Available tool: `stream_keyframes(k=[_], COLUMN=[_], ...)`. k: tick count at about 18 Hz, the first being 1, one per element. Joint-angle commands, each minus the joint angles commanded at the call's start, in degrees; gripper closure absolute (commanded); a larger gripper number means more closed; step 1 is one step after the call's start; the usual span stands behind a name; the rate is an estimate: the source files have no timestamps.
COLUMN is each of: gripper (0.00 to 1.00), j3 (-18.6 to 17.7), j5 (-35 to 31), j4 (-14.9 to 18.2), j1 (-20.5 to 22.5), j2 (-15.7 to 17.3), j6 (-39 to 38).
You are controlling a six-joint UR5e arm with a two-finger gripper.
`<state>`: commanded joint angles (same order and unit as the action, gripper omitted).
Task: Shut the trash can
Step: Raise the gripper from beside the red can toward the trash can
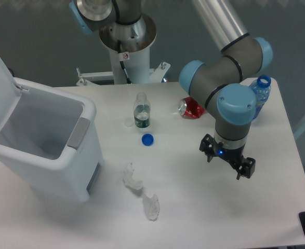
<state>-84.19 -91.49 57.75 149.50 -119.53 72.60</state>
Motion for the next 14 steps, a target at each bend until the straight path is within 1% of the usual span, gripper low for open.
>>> stream_keyframes(k=[5,9,11,14], gripper=[0.00,0.00,0.00,0.00], j3=[-0.3,-1.7,-2.2,-2.4], j5=[0.3,0.2,0.7,1.3], j4=[0.1,-0.3,-0.8,-0.7], j1=[0.1,-0.4,-0.4,-0.1], j2=[0.5,1.0,2.1,4.1], j6=[-0.1,-0.4,-0.4,-0.6])
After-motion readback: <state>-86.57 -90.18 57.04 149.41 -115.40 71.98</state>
